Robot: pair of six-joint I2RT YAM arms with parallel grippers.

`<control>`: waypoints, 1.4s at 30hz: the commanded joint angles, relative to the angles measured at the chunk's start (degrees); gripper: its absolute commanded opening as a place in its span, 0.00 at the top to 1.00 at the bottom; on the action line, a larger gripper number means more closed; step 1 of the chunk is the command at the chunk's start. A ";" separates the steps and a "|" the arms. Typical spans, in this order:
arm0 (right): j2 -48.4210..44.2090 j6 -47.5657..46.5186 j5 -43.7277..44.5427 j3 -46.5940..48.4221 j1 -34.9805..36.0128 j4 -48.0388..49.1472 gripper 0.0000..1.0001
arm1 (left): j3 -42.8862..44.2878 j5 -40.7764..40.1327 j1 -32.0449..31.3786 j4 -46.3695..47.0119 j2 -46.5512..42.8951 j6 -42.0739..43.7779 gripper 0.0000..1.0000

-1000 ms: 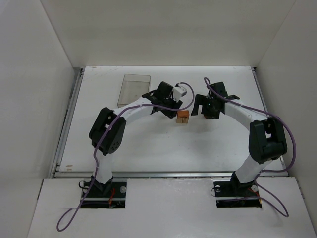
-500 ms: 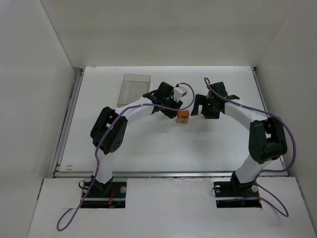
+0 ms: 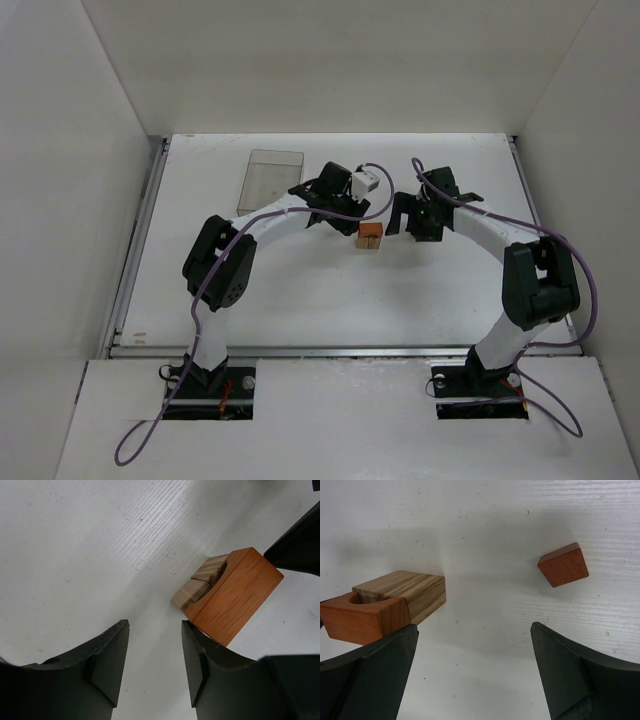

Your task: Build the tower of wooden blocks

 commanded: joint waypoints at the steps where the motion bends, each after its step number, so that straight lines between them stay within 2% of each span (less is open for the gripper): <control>1: -1.08 0.48 -1.05 0.05 0.39 2.03 0.00 | 2.31 0.65 -0.39 -0.19 -0.27 -0.12 0.57; 24: -1.70 0.48 -2.72 0.05 1.45 2.55 0.00 | 2.84 0.13 -0.39 -0.19 -0.27 0.41 0.57; 42: -1.00 -0.05 1.58 3.38 1.45 0.27 0.00 | 1.79 1.18 -0.39 -2.38 -0.27 0.41 0.60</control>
